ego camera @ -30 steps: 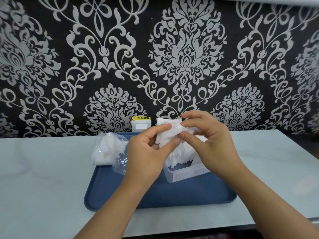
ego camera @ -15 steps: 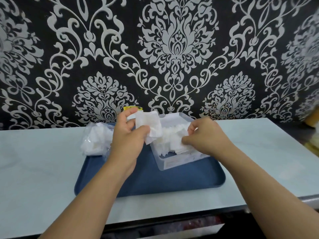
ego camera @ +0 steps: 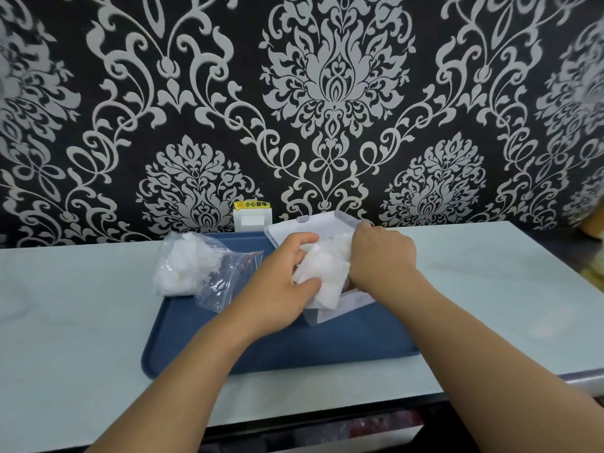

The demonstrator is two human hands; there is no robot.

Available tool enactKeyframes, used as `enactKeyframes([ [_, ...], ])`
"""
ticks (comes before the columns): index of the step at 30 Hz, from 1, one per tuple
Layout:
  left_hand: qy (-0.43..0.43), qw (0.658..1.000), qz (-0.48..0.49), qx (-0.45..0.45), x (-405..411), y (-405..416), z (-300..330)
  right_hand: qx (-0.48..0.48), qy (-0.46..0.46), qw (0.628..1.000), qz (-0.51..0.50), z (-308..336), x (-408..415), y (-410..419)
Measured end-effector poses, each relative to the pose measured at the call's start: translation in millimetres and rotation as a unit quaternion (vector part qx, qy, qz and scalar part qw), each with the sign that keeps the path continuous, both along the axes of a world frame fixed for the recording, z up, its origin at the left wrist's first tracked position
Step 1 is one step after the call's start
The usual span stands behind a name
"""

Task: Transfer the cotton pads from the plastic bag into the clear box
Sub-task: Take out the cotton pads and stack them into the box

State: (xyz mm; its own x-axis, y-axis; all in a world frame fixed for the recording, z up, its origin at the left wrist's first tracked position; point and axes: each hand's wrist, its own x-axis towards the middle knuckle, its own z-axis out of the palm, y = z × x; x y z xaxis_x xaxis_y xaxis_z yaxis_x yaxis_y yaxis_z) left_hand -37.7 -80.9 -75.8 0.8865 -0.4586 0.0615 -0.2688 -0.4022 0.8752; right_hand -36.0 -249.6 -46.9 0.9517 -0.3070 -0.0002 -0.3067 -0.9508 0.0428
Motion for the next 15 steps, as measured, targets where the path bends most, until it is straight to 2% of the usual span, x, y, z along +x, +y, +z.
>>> enactKeyframes([
  [5,-0.018,1.0,-0.01,0.022,-2,-1,-1,0.036,-0.026,0.998,-0.033,-14,8,-11],
  [7,-0.017,1.0,-0.003,-0.011,-2,-2,-2,0.082,-0.028,0.996,-0.005,-15,10,-19],
  [9,0.006,0.996,0.027,-0.088,0,-3,0,0.177,-0.061,0.982,0.032,-5,6,-28],
  [10,0.018,0.99,0.048,-0.128,1,-2,1,0.224,-0.116,0.966,0.049,1,2,-32],
  [12,0.022,0.979,0.091,-0.181,2,-2,7,0.344,-0.248,0.903,0.072,15,-10,-32],
  [14,0.016,0.973,0.11,-0.205,2,-1,11,0.498,-0.253,0.821,0.112,22,-26,-20],
  [15,0.016,0.971,0.107,-0.213,2,-1,13,0.531,-0.227,0.803,0.148,23,-31,-13],
])
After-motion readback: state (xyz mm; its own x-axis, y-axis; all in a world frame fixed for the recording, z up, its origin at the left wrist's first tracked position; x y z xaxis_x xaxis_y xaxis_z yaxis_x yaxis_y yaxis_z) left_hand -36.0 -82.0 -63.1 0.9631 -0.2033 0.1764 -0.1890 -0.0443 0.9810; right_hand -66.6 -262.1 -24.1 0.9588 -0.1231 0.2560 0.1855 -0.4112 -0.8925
